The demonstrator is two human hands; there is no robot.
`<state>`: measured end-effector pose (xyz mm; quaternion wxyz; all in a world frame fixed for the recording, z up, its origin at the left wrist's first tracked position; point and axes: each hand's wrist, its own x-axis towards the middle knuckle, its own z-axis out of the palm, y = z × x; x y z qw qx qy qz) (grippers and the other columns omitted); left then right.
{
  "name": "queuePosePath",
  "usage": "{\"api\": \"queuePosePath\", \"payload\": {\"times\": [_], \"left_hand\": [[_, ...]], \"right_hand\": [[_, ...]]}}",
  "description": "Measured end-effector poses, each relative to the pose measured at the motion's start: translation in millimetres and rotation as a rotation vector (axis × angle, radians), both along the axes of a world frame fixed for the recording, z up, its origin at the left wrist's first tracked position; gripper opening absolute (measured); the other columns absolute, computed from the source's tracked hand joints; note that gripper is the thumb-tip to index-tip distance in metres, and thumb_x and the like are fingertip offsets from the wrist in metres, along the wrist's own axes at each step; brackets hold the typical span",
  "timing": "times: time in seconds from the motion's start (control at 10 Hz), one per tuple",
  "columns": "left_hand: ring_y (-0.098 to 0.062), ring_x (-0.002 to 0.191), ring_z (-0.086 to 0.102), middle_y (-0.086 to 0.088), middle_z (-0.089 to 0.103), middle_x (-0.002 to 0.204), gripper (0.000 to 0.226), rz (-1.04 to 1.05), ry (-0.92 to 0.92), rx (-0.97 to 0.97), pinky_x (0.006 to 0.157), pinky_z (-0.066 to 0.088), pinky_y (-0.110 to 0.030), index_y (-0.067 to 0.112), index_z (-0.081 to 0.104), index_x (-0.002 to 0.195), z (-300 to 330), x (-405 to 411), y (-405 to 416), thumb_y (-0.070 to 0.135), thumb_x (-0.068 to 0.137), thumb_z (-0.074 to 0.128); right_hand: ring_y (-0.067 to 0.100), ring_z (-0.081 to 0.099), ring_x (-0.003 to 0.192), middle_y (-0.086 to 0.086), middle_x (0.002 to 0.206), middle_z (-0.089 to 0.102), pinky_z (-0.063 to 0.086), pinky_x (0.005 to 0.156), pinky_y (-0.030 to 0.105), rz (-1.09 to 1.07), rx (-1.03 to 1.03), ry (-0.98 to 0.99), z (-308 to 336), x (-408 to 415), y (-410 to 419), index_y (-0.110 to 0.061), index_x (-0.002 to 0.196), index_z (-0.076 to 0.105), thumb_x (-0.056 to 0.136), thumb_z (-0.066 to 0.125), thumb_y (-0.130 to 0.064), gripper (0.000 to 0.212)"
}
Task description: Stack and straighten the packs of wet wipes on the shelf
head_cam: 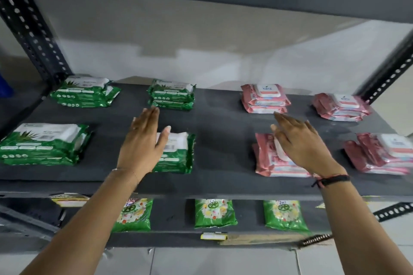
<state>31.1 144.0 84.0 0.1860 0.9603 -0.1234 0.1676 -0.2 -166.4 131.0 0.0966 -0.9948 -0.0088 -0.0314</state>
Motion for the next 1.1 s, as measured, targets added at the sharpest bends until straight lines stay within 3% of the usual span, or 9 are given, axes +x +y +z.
{"api": "queuePosePath", "payload": {"times": [0.1, 0.2, 0.3, 0.4, 0.6, 0.7, 0.8, 0.9, 1.1], "left_hand": [[-0.023, 0.136, 0.009, -0.018, 0.015, 0.149, 0.054, 0.011, 0.092, 0.036, 0.106, -0.004, -0.027, -0.002, 0.019, 0.141, -10.5, 10.0, -14.6, 0.03, 0.099, 0.031], [-0.024, 0.136, 0.012, -0.018, 0.018, 0.148, 0.059, 0.017, 0.175, 0.117, 0.108, 0.0, -0.032, -0.002, 0.021, 0.141, -17.0, 14.4, -17.6, 0.04, 0.099, 0.022], [-0.025, 0.135, 0.017, -0.017, 0.023, 0.147, 0.082, 0.037, 0.17, 0.242, 0.108, 0.003, -0.033, -0.001, 0.026, 0.139, -25.2, 16.9, -16.4, 0.054, 0.083, 0.003], [-0.024, 0.134, 0.022, -0.015, 0.028, 0.145, 0.091, 0.047, 0.158, 0.264, 0.108, 0.005, -0.033, -0.001, 0.029, 0.138, -29.9, 18.3, -16.2, 0.058, 0.077, -0.004], [-0.027, 0.13, 0.029, -0.017, 0.036, 0.141, 0.085, 0.038, 0.143, 0.233, 0.107, 0.009, -0.034, -0.003, 0.037, 0.134, -35.2, 17.5, -16.4, 0.054, 0.081, 0.004], [-0.028, 0.13, 0.03, -0.018, 0.037, 0.14, 0.084, 0.038, 0.144, 0.235, 0.108, 0.01, -0.036, -0.004, 0.038, 0.133, -33.8, 15.4, -16.8, 0.054, 0.081, 0.005], [-0.024, 0.133, 0.023, -0.015, 0.031, 0.144, 0.078, 0.055, 0.162, 0.252, 0.108, 0.002, -0.033, -0.001, 0.033, 0.137, -29.5, 15.3, -18.8, 0.053, 0.087, 0.008], [-0.017, 0.137, 0.006, -0.01, 0.014, 0.151, 0.058, 0.082, 0.248, 0.287, 0.107, -0.007, -0.029, 0.003, 0.016, 0.143, -24.6, 13.9, -20.5, 0.04, 0.099, 0.017], [-0.017, 0.137, -0.002, -0.013, 0.004, 0.152, 0.063, 0.048, 0.12, 0.31, 0.104, -0.013, -0.026, 0.001, 0.005, 0.143, -10.6, 0.8, -27.4, 0.041, 0.096, 0.015]], "right_hand": [[0.02, 0.02, 0.141, 0.007, 0.153, 0.024, 0.008, 0.116, 0.05, -0.013, -0.011, 0.103, -11.3, 1.8, -14.3, -0.012, 0.141, 0.021, 0.096, 0.025, -0.035, 0.051], [0.017, 0.013, 0.143, 0.004, 0.155, 0.017, 0.003, 0.116, 0.048, -0.005, -0.003, 0.152, -20.6, 4.5, -19.5, -0.014, 0.143, 0.015, 0.096, 0.021, -0.037, 0.053], [0.016, 0.01, 0.143, 0.001, 0.156, 0.014, 0.0, 0.116, 0.046, 0.022, -0.02, 0.166, -30.6, 6.8, -24.7, -0.018, 0.143, 0.013, 0.095, 0.015, -0.043, 0.055], [0.017, 0.017, 0.142, 0.0, 0.154, 0.021, 0.007, 0.116, 0.047, 0.074, -0.066, 0.11, -39.3, 9.3, -26.8, -0.02, 0.142, 0.018, 0.08, -0.001, -0.055, 0.074], [0.019, 0.029, 0.138, -0.002, 0.149, 0.035, 0.012, 0.115, 0.049, 0.079, -0.031, 0.06, -48.6, 9.9, -29.0, -0.022, 0.139, 0.028, 0.085, 0.014, -0.042, 0.059], [0.019, 0.027, 0.139, -0.001, 0.15, 0.032, 0.011, 0.115, 0.05, 0.08, -0.027, 0.082, -45.9, 9.0, -28.4, -0.021, 0.14, 0.025, 0.091, 0.017, -0.041, 0.054], [0.02, 0.02, 0.142, 0.0, 0.153, 0.024, 0.008, 0.116, 0.05, 0.082, -0.043, 0.122, -41.1, 9.4, -27.7, -0.019, 0.142, 0.019, 0.095, 0.023, -0.036, 0.05], [0.021, 0.012, 0.143, 0.003, 0.156, 0.016, 0.004, 0.116, 0.052, 0.082, -0.051, 0.169, -35.1, 6.4, -27.9, -0.018, 0.143, 0.013, 0.095, 0.021, -0.038, 0.052], [0.02, 0.004, 0.144, 0.006, 0.157, 0.007, -0.001, 0.116, 0.049, 0.102, -0.023, 0.092, -19.3, -7.3, -29.9, -0.015, 0.143, 0.004, 0.093, 0.018, -0.043, 0.059]]}}
